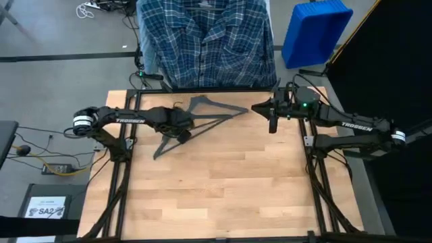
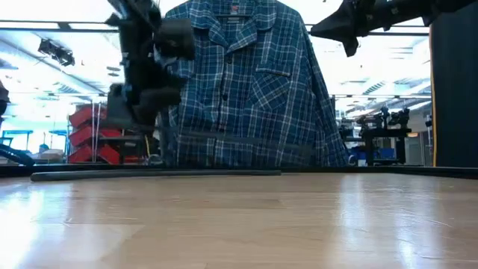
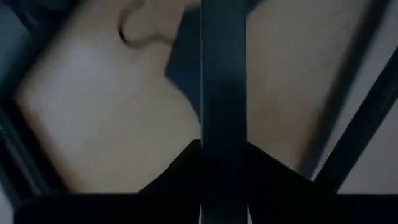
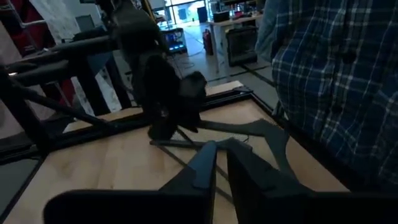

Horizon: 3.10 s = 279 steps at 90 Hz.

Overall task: Hang clothes
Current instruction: Hang the black hanger on the hanging rack

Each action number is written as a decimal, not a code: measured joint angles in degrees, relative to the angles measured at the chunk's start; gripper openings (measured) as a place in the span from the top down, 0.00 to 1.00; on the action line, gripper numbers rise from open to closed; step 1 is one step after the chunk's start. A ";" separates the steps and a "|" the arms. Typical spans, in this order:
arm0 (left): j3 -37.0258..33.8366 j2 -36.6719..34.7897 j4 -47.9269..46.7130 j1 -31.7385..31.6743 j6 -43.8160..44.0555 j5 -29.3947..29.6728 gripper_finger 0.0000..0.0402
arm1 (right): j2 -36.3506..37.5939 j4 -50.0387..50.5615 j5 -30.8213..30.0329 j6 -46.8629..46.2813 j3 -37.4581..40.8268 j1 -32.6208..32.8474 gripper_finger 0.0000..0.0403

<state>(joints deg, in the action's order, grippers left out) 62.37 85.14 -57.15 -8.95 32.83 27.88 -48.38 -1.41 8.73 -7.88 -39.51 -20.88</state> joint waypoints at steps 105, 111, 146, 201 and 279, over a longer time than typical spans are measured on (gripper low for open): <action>48.34 -0.16 16.39 -6.94 -61.11 35.06 0.84 | 0.02 -17.49 0.42 9.57 -0.02 0.57 0.99; 48.35 -0.16 24.31 -6.74 -67.71 25.84 0.84 | 0.02 -18.74 0.37 10.69 -0.02 0.57 1.00; 47.52 1.22 39.68 -12.54 -92.67 22.66 0.84 | 0.02 -20.04 0.32 12.28 -0.02 0.46 0.98; 47.52 1.52 46.89 -27.14 -101.44 20.34 0.84 | 0.02 -19.87 0.31 14.15 -0.02 0.44 1.00; 47.54 2.69 45.31 -26.53 -98.84 24.89 0.24 | 0.00 -18.02 -7.89 14.47 -0.02 -0.76 0.96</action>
<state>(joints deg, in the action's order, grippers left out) 109.91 87.83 -11.84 -35.48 -66.01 52.77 -48.38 -19.43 0.84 6.59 -39.53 -21.65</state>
